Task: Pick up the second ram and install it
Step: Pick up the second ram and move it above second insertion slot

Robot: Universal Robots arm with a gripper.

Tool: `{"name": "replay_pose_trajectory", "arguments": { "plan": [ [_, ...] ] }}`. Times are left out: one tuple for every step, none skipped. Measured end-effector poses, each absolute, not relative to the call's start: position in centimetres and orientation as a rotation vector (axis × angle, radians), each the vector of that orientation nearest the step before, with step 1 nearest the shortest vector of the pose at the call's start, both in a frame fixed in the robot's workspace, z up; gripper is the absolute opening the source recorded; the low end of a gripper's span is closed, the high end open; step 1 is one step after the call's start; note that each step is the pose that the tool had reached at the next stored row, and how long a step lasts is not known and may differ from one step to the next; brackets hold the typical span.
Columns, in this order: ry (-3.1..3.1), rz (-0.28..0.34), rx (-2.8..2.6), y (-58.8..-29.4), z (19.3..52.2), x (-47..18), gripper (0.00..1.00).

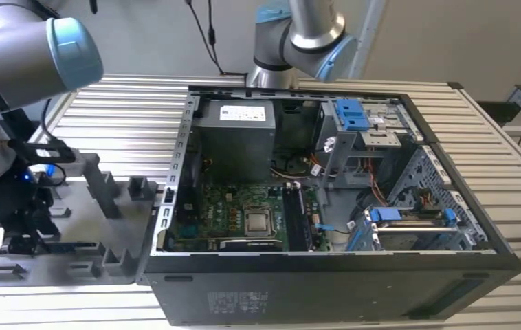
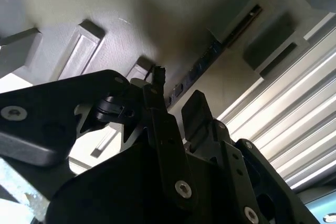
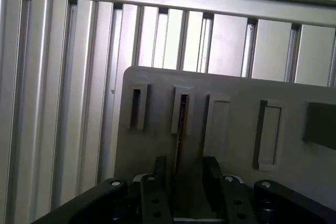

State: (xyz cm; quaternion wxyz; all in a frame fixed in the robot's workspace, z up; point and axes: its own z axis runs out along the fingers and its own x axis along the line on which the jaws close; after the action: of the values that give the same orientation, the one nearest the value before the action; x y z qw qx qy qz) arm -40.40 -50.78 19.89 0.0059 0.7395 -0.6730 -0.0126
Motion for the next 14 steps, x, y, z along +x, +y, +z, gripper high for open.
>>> {"name": "replay_pose_trajectory", "arguments": {
  "plan": [
    [-2.105,-0.039,2.316,-50.80,19.76,-40.40,0.42],
    [-2.103,-0.039,2.317,-50.83,19.64,-40.40,0.42],
    [-2.102,-0.039,2.318,-50.87,19.51,-40.40,0.42],
    [-2.101,-0.039,2.319,-50.89,19.38,-40.40,0.42],
    [-2.100,-0.039,2.319,-50.91,19.27,-40.40,0.42],
    [-2.100,-0.039,2.320,-50.93,19.18,-40.40,0.42],
    [-2.100,-0.039,2.320,-50.93,19.16,-40.40,0.42],
    [-2.100,-0.039,2.320,-50.93,19.16,-40.40,0.42],
    [-2.100,-0.039,2.320,-50.93,19.15,-40.39,0.42],
    [-2.099,-0.039,2.320,-50.93,19.14,-40.40,0.42],
    [-2.099,-0.038,2.320,-50.93,19.14,-40.40,0.42],
    [-2.099,-0.038,2.320,-50.93,19.14,-40.39,0.42],
    [-2.099,-0.038,2.319,-50.93,19.14,-40.40,0.42],
    [-2.099,-0.038,2.319,-50.93,19.14,-40.40,0.40]
  ]
}}
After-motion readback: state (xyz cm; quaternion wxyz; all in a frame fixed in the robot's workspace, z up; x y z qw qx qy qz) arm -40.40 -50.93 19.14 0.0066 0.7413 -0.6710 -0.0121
